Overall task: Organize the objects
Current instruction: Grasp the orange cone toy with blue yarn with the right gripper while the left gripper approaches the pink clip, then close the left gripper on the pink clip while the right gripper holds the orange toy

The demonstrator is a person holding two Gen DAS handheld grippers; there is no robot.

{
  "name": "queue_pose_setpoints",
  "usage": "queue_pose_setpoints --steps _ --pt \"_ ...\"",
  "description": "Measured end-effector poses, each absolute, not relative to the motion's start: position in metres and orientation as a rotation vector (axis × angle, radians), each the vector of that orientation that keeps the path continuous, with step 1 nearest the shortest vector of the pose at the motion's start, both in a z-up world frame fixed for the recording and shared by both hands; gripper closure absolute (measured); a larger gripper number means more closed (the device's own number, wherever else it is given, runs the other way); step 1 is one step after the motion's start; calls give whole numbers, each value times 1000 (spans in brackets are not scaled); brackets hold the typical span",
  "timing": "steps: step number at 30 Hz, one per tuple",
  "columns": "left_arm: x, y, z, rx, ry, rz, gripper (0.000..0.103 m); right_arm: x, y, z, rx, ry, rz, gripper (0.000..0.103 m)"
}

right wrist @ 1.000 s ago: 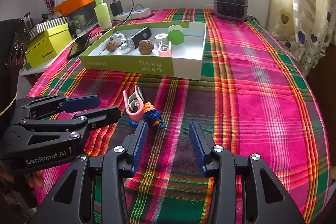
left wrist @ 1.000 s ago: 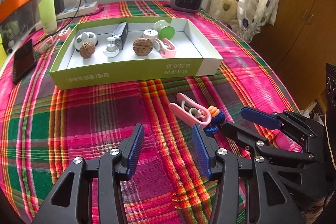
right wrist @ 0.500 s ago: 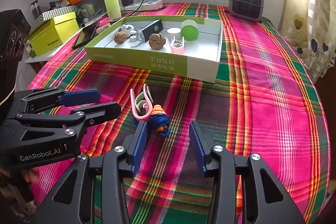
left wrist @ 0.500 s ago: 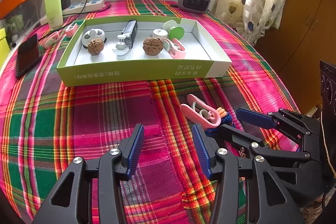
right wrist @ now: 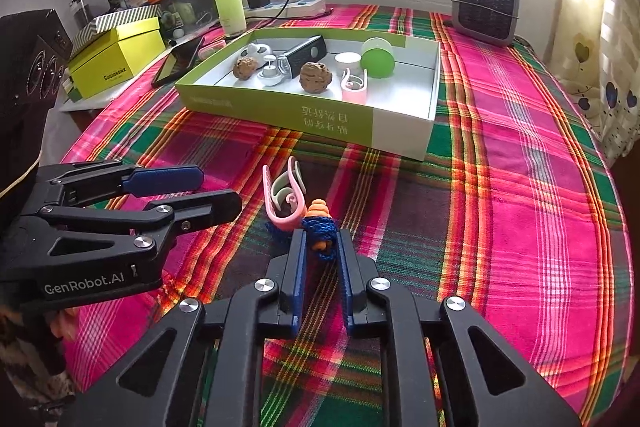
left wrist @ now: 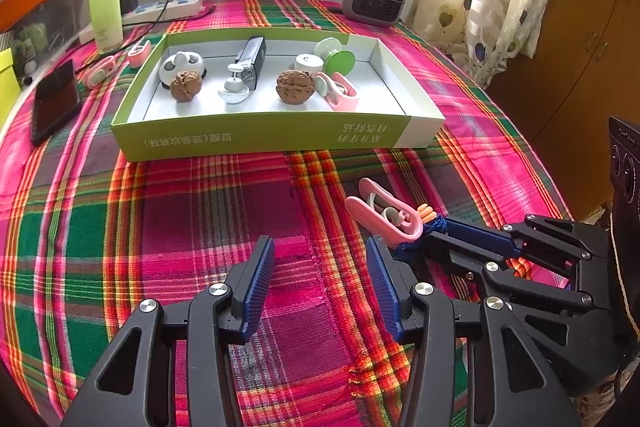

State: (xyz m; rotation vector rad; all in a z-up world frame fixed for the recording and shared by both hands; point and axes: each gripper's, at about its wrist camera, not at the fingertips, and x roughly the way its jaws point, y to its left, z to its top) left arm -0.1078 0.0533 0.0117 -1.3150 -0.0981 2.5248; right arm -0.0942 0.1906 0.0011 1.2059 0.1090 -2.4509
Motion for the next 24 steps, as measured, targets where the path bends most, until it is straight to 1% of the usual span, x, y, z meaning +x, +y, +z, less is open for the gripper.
queue_pose_setpoints --steps 6,11,15,24 --pt "-107 57 13 -1306 -97 2514 57 -91 199 3 1207 97 -2477 88" --pt "-108 63 16 -1298 -100 2499 56 -91 209 5 1212 124 -2538 88" --pt "-110 72 19 -1292 -101 2481 49 -93 214 4 1225 135 -2568 88" --pt "-118 89 20 -1322 -114 2469 48 -93 218 2 1234 137 -2578 88"
